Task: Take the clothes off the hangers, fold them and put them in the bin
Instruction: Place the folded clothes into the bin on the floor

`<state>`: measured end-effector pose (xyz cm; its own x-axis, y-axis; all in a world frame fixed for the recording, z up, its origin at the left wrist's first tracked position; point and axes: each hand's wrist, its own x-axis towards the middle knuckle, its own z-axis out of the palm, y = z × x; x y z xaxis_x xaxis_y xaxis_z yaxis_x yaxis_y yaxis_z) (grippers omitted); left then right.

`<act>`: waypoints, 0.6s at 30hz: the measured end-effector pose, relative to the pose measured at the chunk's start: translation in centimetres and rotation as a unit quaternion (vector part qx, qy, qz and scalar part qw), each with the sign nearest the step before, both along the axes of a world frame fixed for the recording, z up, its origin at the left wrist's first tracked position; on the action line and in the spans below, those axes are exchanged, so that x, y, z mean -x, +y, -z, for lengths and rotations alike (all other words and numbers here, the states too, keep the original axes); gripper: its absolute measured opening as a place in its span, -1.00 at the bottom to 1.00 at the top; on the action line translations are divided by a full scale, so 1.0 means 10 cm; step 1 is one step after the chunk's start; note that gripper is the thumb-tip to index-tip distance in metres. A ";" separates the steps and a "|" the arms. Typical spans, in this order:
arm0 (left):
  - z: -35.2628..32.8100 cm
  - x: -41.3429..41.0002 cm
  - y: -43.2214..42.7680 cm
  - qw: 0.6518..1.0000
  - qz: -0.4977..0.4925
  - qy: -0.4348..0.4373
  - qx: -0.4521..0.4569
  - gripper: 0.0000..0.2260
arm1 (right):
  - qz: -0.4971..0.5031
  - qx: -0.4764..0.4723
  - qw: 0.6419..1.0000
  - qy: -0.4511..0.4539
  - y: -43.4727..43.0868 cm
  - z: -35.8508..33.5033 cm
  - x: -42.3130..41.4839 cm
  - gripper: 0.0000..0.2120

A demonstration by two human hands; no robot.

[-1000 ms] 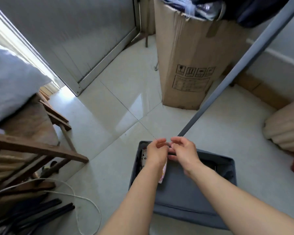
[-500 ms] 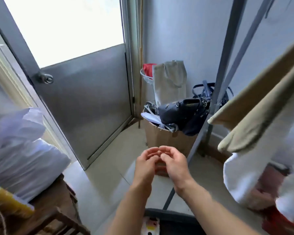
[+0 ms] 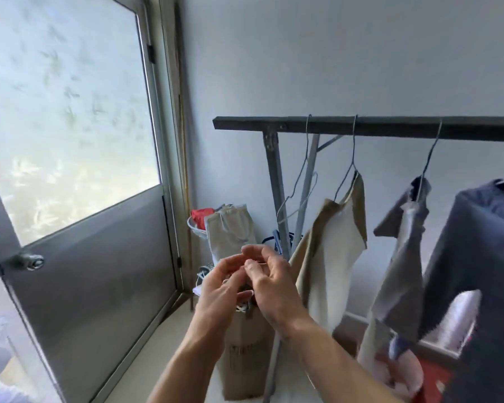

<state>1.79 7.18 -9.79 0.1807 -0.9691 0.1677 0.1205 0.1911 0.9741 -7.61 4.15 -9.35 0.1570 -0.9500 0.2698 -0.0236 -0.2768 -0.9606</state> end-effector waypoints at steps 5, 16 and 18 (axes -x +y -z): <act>-0.33 0.30 -0.08 0.999 0.019 -0.016 0.030 -0.84 | 0.102 0.094 0.990 0.021 0.04 -0.45 0.27 -0.82; -0.61 0.76 -0.42 0.987 0.078 -0.139 0.019 -0.68 | 0.344 0.017 0.928 0.144 -0.80 -0.98 1.05 -0.93; -0.62 0.79 -0.45 0.986 0.092 -0.142 0.000 -0.63 | 0.319 -0.008 0.935 0.157 -0.91 -0.96 1.03 -0.84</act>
<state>-6.07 2.63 -3.55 -0.0531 -0.9809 0.1871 -0.1248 0.1924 0.9734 -17.93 -4.94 0.30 -0.3735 -0.8810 0.2904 -0.4609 -0.0955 -0.8823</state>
